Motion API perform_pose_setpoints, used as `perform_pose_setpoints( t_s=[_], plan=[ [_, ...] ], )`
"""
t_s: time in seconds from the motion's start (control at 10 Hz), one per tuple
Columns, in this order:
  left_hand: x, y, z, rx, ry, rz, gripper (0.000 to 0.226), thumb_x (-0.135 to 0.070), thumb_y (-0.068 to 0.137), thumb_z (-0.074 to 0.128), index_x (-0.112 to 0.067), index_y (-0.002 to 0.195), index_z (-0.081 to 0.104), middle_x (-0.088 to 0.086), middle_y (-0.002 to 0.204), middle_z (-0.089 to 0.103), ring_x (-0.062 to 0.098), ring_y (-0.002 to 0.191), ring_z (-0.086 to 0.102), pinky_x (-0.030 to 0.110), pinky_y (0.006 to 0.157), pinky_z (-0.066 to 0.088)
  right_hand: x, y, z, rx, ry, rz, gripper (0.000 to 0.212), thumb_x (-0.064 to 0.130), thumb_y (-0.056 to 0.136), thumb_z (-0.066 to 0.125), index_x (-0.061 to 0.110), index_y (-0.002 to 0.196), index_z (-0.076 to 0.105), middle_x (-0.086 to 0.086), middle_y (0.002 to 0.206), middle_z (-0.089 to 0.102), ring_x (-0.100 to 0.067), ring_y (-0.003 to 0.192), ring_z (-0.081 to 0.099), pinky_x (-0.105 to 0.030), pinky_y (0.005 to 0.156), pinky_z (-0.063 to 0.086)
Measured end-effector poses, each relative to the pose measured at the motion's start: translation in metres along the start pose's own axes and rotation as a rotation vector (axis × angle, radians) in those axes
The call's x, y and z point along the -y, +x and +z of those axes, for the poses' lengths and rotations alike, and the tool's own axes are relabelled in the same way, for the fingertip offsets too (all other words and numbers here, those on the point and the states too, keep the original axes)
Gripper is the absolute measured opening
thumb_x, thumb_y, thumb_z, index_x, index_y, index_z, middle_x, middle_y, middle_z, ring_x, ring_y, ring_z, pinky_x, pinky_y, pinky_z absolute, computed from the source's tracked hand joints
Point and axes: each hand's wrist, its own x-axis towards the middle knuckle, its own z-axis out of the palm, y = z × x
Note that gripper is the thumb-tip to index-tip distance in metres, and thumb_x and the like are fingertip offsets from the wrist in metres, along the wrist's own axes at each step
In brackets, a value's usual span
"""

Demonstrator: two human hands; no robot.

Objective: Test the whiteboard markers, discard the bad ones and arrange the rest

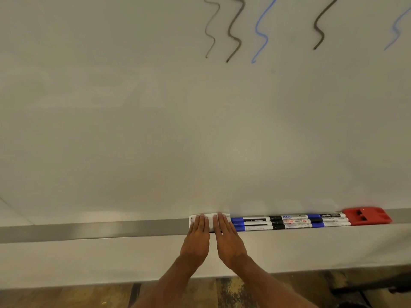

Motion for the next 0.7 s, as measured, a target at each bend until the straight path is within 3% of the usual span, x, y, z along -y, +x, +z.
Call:
perform_pose_setpoints(
  t_s=[0.1,0.2,0.5,0.6,0.7],
  plan=[
    [-0.008,-0.002,-0.009,0.004,0.011,-0.152,0.083,-0.025,0.091,0.058,-0.001,0.141,-0.004,0.006,0.148,-0.013,0.028,0.145,0.008,0.032,0.111,-0.006,0.000,0.000,-0.003,0.059,0.055,0.060,0.152,0.027,0.034,0.095,0.009,0.150,-0.002,-0.008,0.147,0.040,-0.024,0.130,0.044,-0.034,0.099,0.037],
    [-0.013,-0.002,-0.004,-0.025,0.088,-0.089,0.059,-0.021,0.103,0.026,-0.010,0.130,-0.026,0.010,0.151,-0.024,0.026,0.144,-0.014,0.029,0.106,-0.018,-0.002,0.000,-0.007,0.102,0.127,0.081,0.155,0.030,0.032,0.095,0.009,0.150,-0.003,-0.008,0.135,0.055,-0.025,0.120,0.056,-0.033,0.093,0.042],
    [-0.012,-0.003,-0.015,0.044,0.088,-0.139,0.060,-0.025,0.103,0.026,-0.008,0.147,-0.011,0.010,0.156,-0.016,0.025,0.145,-0.013,0.033,0.113,-0.013,-0.001,-0.002,-0.013,0.077,0.115,0.084,0.148,0.037,0.038,0.093,0.007,0.150,0.000,-0.008,0.133,0.056,-0.024,0.117,0.058,-0.033,0.093,0.040],
    [-0.013,0.000,-0.018,0.042,0.094,-0.139,0.057,-0.023,0.103,0.025,-0.010,0.149,-0.007,0.007,0.156,-0.015,0.024,0.145,-0.010,0.037,0.116,-0.010,-0.001,-0.006,-0.021,-0.036,0.009,0.041,0.118,0.042,0.046,0.090,0.005,0.142,0.031,-0.008,0.134,0.054,-0.023,0.115,0.060,-0.033,0.092,0.040],
    [-0.019,0.004,-0.025,0.038,0.126,-0.081,0.056,-0.021,0.103,0.027,-0.011,0.150,-0.003,0.008,0.158,-0.006,0.023,0.146,-0.007,0.040,0.117,-0.007,-0.003,-0.005,-0.021,-0.183,-0.077,0.014,0.075,0.043,0.073,0.075,0.006,0.133,0.049,-0.009,0.137,0.050,-0.024,0.118,0.057,-0.035,0.095,0.039]
  ],
)
